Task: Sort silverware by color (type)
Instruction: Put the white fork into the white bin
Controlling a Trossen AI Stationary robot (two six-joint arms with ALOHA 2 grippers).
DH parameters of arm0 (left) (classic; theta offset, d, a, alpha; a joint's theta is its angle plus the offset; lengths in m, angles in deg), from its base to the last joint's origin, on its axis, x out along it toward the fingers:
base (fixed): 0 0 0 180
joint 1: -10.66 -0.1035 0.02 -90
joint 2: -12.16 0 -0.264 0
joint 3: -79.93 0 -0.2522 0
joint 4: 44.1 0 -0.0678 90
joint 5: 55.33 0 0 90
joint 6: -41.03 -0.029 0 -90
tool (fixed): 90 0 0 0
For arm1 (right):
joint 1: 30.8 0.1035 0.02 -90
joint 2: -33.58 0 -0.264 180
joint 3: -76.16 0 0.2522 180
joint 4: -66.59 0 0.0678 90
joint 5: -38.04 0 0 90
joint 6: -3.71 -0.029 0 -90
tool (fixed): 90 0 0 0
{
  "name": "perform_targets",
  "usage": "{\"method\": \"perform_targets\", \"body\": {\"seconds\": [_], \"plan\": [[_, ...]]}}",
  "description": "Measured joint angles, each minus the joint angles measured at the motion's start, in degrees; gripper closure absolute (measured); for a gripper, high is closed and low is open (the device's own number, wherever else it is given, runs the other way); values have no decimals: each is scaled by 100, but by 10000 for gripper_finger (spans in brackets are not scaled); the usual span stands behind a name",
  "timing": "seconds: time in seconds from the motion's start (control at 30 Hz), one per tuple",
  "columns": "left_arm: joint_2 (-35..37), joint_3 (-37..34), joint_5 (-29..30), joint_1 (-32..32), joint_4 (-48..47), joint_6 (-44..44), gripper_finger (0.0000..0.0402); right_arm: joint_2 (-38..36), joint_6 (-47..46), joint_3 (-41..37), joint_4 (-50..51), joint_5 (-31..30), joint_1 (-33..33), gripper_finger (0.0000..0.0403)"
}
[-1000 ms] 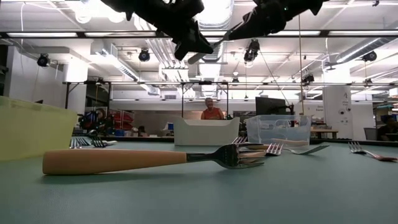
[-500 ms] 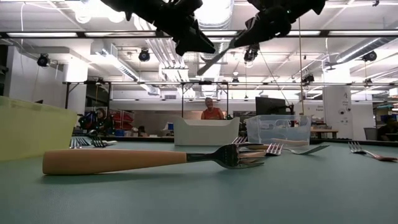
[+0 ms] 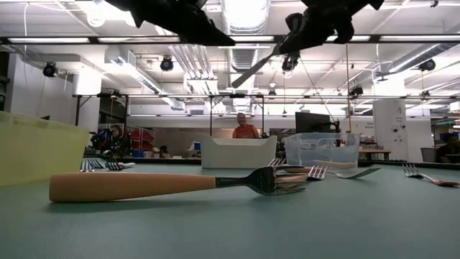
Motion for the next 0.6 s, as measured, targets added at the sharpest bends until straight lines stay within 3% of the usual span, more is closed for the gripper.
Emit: {"method": "perform_targets", "body": {"seconds": [0.2,0.43,0.6], "plan": [[3,-428,-248,-7,407,338,228,0,412,-154,-2,-97,562,394],[22,-1053,-531,12,1719,939,228,0,1016,-442,-46,-1248,1105,394],[22,-1314,-534,53,2204,1022,228,0,1051,-461,-104,-1363,1214,394]]}}
